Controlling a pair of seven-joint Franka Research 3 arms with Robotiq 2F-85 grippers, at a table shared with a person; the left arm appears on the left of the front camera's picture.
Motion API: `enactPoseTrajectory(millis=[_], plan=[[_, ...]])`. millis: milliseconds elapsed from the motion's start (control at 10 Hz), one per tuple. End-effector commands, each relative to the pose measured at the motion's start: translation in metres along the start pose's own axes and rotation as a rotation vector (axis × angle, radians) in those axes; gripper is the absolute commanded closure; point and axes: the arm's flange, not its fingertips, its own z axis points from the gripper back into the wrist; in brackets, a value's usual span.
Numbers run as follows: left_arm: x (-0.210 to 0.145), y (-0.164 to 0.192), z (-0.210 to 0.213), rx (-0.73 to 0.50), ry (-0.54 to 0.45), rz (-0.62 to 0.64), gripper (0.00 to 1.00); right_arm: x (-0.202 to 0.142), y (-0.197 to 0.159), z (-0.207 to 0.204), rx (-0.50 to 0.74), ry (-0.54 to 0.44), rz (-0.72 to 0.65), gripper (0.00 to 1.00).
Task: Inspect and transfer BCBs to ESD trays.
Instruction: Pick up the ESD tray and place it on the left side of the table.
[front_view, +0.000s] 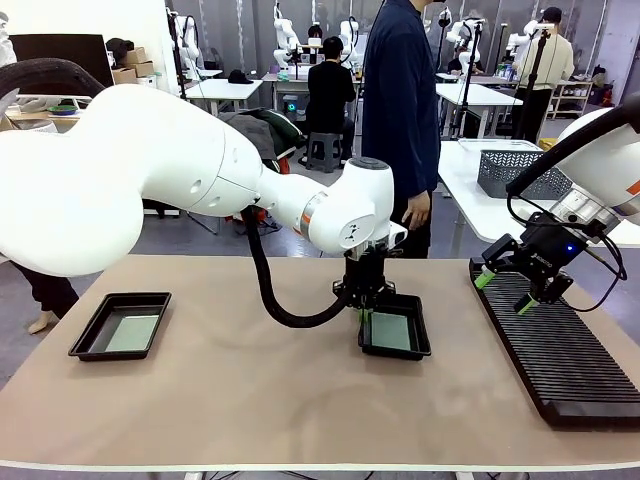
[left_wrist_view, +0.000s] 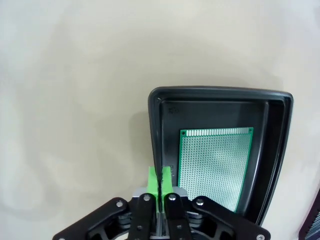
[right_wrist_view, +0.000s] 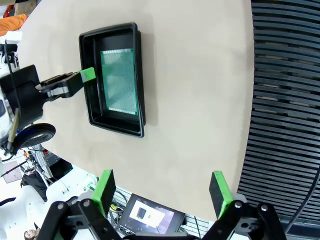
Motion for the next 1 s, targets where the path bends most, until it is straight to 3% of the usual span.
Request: enactPoseTrajectory(millis=[0,500,900], plan=[[-0.004,0.026,0.002,-0.088,-0.004,0.002,0.96,0.0,0.001,0.0,-0.003,-0.019,-0.016,0.0],[-0.003,0.081,-0.006,-0.324,0.002,0.005,0.96,0.0,0.001,0.0,-0.003,-0.019,-0.016,0.0],[-0.017,0.129,0.004,-0.424,-0.037,0.034,0.96,0.0,0.001,0.0,-0.003,-0.019,-0.016,0.0]])
